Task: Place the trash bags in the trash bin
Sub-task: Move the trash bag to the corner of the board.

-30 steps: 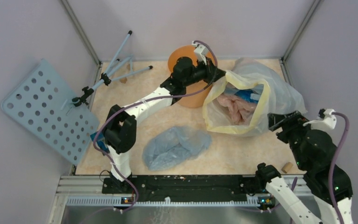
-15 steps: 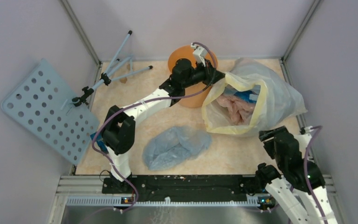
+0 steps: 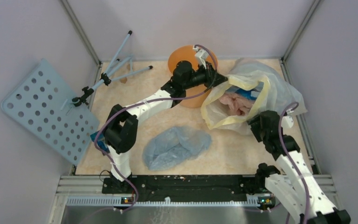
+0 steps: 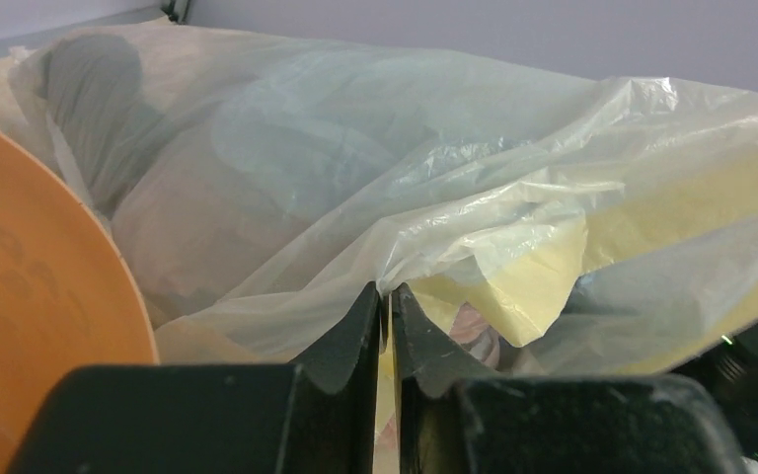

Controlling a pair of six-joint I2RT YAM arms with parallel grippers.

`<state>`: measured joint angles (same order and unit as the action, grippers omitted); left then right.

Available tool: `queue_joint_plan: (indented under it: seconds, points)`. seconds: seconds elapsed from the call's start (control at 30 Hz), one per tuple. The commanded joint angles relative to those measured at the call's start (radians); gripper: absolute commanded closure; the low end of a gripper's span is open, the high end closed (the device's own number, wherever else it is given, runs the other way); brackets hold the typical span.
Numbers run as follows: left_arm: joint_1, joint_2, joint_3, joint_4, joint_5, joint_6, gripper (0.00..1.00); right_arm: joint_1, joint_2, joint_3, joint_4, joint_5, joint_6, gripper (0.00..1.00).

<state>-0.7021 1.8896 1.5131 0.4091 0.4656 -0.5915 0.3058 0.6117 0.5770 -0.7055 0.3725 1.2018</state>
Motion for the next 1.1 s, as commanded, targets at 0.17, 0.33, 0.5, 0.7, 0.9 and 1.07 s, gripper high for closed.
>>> queue_joint_plan:
  seconds: [0.17, 0.33, 0.5, 0.7, 0.9, 1.07]
  points:
    - [-0.026, 0.150, 0.157, 0.083, 0.080, 0.005, 0.86, -0.428, 0.365, 0.044, 0.441, -0.333, -0.183, 0.44]
    - [-0.027, 0.269, 0.305, 0.059, 0.058, 0.029, 0.84, -0.465, 0.525, 0.121, 0.546, -0.307, -0.213, 0.44]
    - [-0.021, 0.370, 0.442, 0.041, 0.017, 0.056, 0.78, -0.522, 0.727, 0.226, 0.699, -0.357, -0.232, 0.44]
    - [-0.020, 0.377, 0.507, 0.008, 0.028, 0.040, 0.61, -0.575, 0.867, 0.412, 0.613, -0.396, -0.320, 0.38]
    - [-0.025, 0.242, 0.398, -0.038, 0.034, 0.071, 0.35, -0.577, 0.716, 0.392, 0.457, -0.248, -0.310, 0.22]
    - [-0.031, 0.084, 0.249, -0.072, 0.053, 0.120, 0.26, -0.578, 0.537, 0.395, 0.277, -0.122, -0.319, 0.15]
